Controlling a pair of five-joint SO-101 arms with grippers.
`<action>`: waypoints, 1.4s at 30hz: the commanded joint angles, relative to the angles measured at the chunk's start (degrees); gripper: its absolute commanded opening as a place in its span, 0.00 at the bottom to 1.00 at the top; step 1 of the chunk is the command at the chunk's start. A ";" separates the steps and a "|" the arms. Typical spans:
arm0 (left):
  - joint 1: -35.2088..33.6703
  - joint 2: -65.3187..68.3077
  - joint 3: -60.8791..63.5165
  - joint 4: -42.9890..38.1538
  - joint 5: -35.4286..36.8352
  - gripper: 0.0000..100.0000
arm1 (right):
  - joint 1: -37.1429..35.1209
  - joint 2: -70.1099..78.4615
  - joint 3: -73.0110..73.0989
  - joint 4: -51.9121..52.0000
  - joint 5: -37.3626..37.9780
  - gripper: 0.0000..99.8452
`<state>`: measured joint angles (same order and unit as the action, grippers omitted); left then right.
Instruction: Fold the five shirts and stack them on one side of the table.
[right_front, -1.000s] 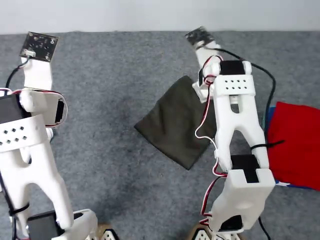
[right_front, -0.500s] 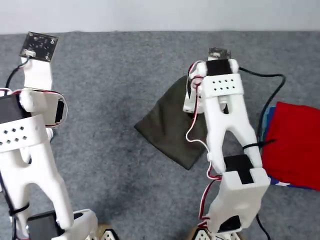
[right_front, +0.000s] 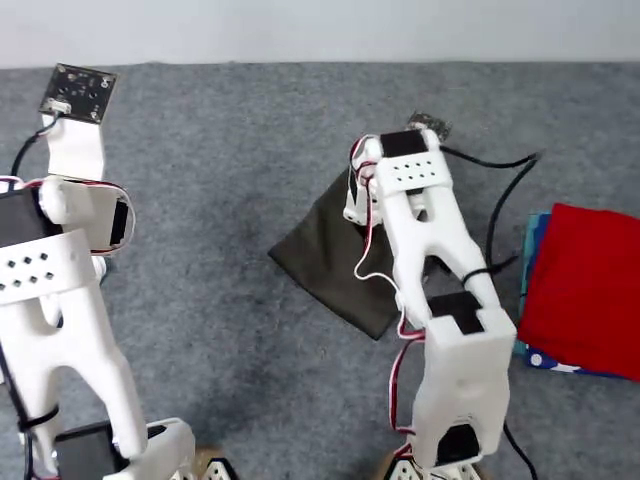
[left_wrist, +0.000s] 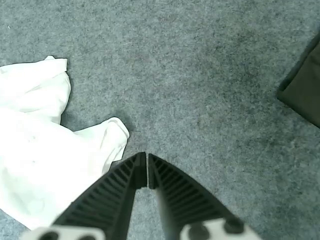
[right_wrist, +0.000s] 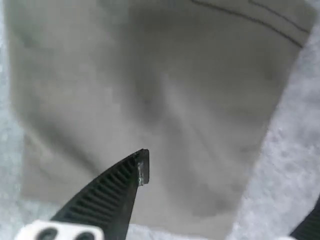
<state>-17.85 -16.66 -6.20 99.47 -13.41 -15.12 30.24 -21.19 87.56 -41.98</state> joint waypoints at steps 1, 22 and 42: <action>-0.09 -2.29 -0.40 1.05 -0.53 0.01 | 0.66 3.47 -2.02 -4.53 -2.46 0.48; -0.18 -2.02 -0.40 1.05 -0.53 0.01 | 2.59 15.34 -3.78 -5.93 1.93 0.01; -0.18 -2.29 -0.40 1.05 -0.53 0.01 | 6.02 -11.12 -6.42 14.29 26.99 0.01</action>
<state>-17.85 -16.66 -6.20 99.47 -13.41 -11.16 28.75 -26.29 98.46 -19.12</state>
